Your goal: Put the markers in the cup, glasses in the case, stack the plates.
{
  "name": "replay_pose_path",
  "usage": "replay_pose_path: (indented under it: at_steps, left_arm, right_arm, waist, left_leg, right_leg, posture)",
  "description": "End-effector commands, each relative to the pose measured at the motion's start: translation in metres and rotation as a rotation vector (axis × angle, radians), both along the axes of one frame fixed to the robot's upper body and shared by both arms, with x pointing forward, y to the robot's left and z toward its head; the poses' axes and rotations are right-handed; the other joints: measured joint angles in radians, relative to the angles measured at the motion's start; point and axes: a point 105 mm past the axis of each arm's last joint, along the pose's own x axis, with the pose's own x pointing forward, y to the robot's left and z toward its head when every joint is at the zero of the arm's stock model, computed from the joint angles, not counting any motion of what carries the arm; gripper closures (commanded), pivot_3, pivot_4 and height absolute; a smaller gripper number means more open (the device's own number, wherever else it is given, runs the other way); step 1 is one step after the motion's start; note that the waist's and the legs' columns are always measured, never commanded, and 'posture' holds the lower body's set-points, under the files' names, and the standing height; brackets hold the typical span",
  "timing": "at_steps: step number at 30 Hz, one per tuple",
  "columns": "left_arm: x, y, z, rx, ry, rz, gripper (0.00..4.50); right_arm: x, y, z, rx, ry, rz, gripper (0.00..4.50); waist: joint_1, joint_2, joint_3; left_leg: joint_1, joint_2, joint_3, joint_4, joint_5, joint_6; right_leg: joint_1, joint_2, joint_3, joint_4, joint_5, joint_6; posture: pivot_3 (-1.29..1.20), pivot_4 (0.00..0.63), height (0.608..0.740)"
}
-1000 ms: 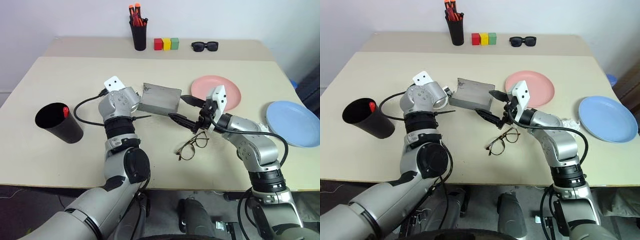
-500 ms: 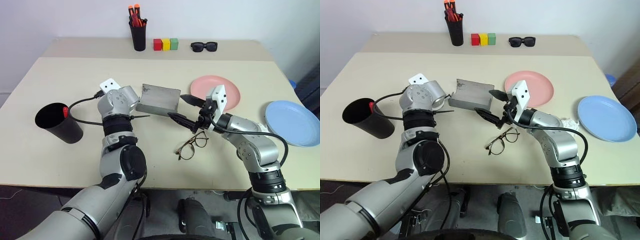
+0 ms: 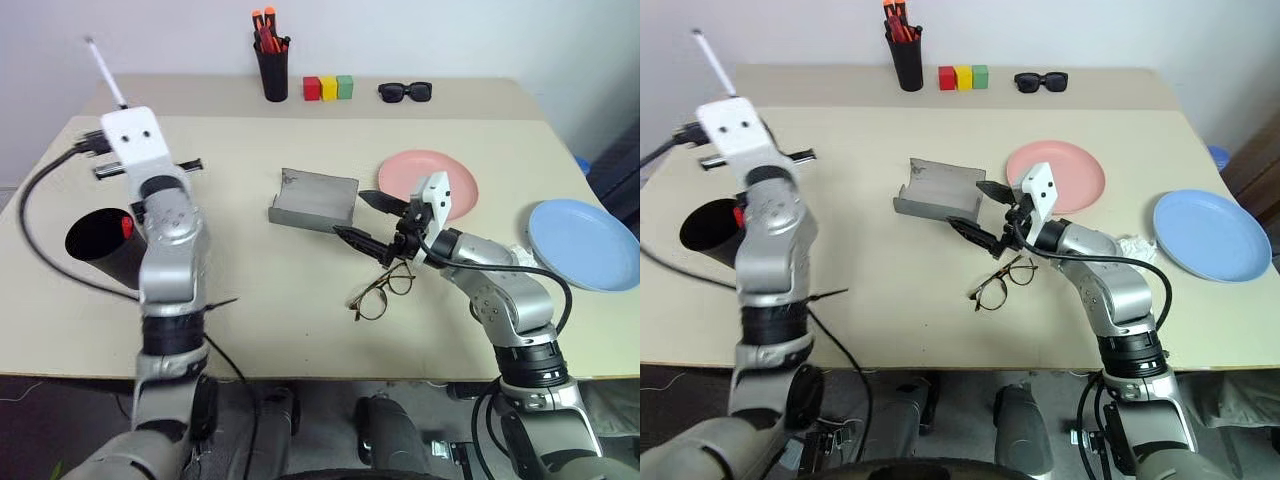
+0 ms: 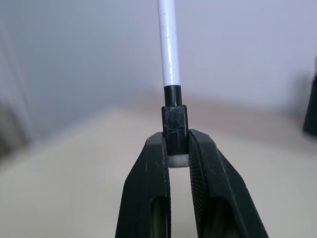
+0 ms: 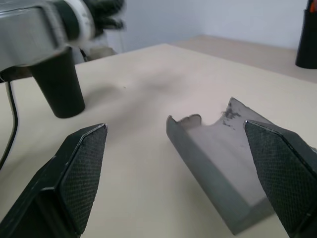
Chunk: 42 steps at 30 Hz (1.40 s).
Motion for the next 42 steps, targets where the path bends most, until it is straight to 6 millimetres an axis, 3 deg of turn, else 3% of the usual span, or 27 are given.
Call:
replay_pose_path:
  at_steps: [1, 7, 13, 26, 35, 41, 42]
  left_arm:
    - [-0.036, 0.011, 0.022, 0.143, -0.126, 0.062, 4.46]
    - [-0.083, 0.039, 0.01, 0.163, -0.137, 0.176, 4.46]
    - [-0.098, 0.051, -0.017, 0.076, -0.074, 0.206, 4.46]
    - [-0.093, 0.047, -0.051, -0.057, -0.006, 0.168, 4.46]
    - [-0.092, 0.036, -0.057, -0.09, 0.011, 0.159, 4.46]
    - [-0.093, 0.035, -0.056, -0.089, 0.015, 0.166, 1.59]
    - [-0.093, 0.035, -0.056, -0.09, 0.015, 0.167, 1.59]
  right_arm:
    - [-0.007, 0.008, 0.013, 0.044, -0.04, 0.044, 0.0]
    - [-0.012, 0.018, 0.02, 0.089, -0.028, 0.108, 0.0]
    - [-0.012, 0.023, 0.023, 0.11, -0.03, 0.142, 0.0]
    - [-0.014, 0.022, 0.027, 0.156, -0.043, 0.155, 0.0]
    - [-0.017, 0.024, 0.026, 0.145, -0.049, 0.184, 0.0]
    - [-0.017, 0.027, 0.027, 0.142, -0.05, 0.191, 0.0]
    - [-0.017, 0.027, 0.027, 0.142, -0.05, 0.191, 0.0]
  waist:
    - [0.002, 0.0, 0.0]
    - [0.009, 0.0, 0.0]
    - [0.011, 0.0, 0.0]
    - [0.011, 0.0, -0.001]
    - [0.011, 0.0, -0.001]
    - [0.01, 0.0, -0.001]
    - [0.01, 0.0, -0.001]
  left_leg:
    - [0.0, 0.0, 0.0, 0.0, 0.0, 0.0]
    - [0.0, 0.001, -0.002, 0.001, 0.0, 0.0]
    - [0.0, 0.001, -0.002, 0.001, 0.0, 0.0]
    - [0.0, 0.001, -0.002, 0.001, 0.0, 0.0]
    - [0.0, 0.001, -0.002, 0.001, 0.0, 0.0]
    - [0.0, 0.001, -0.002, 0.0, 0.0, 0.0]
    - [0.0, 0.001, -0.002, 0.001, 0.0, 0.0]
  right_leg:
    - [0.0, 0.0, 0.0, 0.0, 0.0, -0.001]
    - [-0.001, 0.0, 0.0, 0.0, 0.0, -0.006]
    - [0.0, 0.0, 0.0, -0.001, -0.001, -0.006]
    - [0.0, 0.0, -0.001, -0.001, -0.001, -0.006]
    - [0.0, 0.0, -0.001, -0.002, -0.001, -0.007]
    - [0.0, 0.0, -0.001, -0.002, -0.001, -0.007]
    - [0.0, 0.0, -0.001, -0.002, -0.001, -0.007]
  posture:
    - [0.0, 0.15, 0.74]
    - [0.0, 0.15, 0.74]
    - [0.0, 0.15, 0.74]
    - [0.0, 0.15, 0.74]
    - [0.0, 0.15, 0.74]
    - [0.0, 0.15, 0.74]
    - [0.0, 0.15, 0.74]
